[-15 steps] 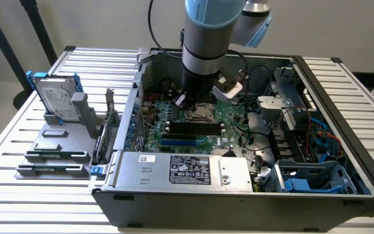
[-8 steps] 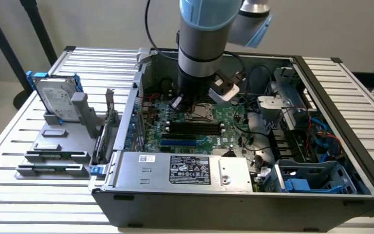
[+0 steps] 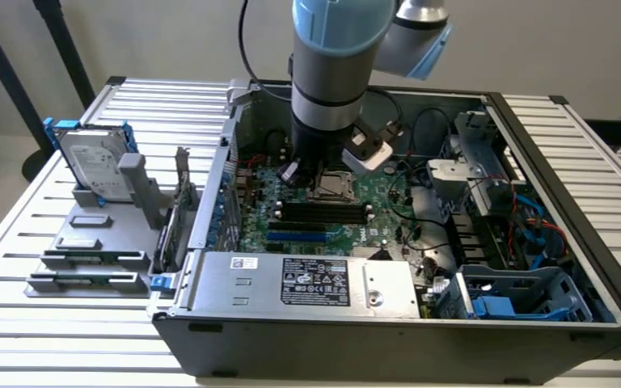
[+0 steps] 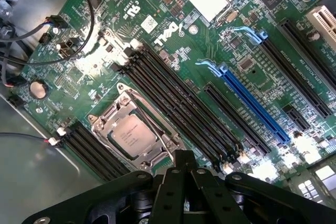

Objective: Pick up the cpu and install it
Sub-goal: 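Install the first cpu locking lever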

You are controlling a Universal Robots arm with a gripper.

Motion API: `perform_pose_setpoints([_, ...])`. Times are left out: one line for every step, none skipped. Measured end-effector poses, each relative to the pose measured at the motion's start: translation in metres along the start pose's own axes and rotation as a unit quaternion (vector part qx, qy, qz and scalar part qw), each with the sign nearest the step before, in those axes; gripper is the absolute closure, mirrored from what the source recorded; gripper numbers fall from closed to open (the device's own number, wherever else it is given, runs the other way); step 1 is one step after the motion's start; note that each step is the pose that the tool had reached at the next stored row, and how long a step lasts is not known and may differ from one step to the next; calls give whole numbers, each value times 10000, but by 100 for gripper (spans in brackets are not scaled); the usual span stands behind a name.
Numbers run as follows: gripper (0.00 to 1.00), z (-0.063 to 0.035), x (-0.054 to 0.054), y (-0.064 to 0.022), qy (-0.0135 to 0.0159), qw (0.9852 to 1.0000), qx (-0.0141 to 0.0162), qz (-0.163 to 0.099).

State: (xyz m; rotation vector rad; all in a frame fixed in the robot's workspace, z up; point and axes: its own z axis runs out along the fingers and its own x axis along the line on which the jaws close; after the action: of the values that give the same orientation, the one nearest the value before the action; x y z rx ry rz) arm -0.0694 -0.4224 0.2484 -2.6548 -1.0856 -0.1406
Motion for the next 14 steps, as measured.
perform_pose_setpoints([89,7,-1,1,3,10000,2,0])
perform_pose_setpoints([89,13,-2,0,7,10000,4,1])
perform_pose_setpoints([89,21,-2,-1,10,10000,6,0])
perform_pose_setpoints([89,28,-2,-3,12,10000,6,0])
perform_pose_setpoints([89,35,-3,-4,15,10000,7,-1])
perform_pose_setpoints([89,43,-2,-7,17,10000,8,-2])
perform_pose_setpoints([89,51,1,-11,19,10000,8,-2])
perform_pose_setpoints([89,58,4,-17,21,10000,8,-2])
perform_pose_setpoints([89,66,7,-23,22,10000,8,-3])
perform_pose_setpoints([89,74,11,-29,24,10000,7,-3])
perform_pose_setpoints([89,83,13,-36,26,10000,6,-4])
perform_pose_setpoints([89,92,14,-41,28,10000,5,-5])
perform_pose_setpoints([89,101,12,-45,31,10000,3,-6])
perform_pose_setpoints([89,109,8,-47,33,10000,1,-6])
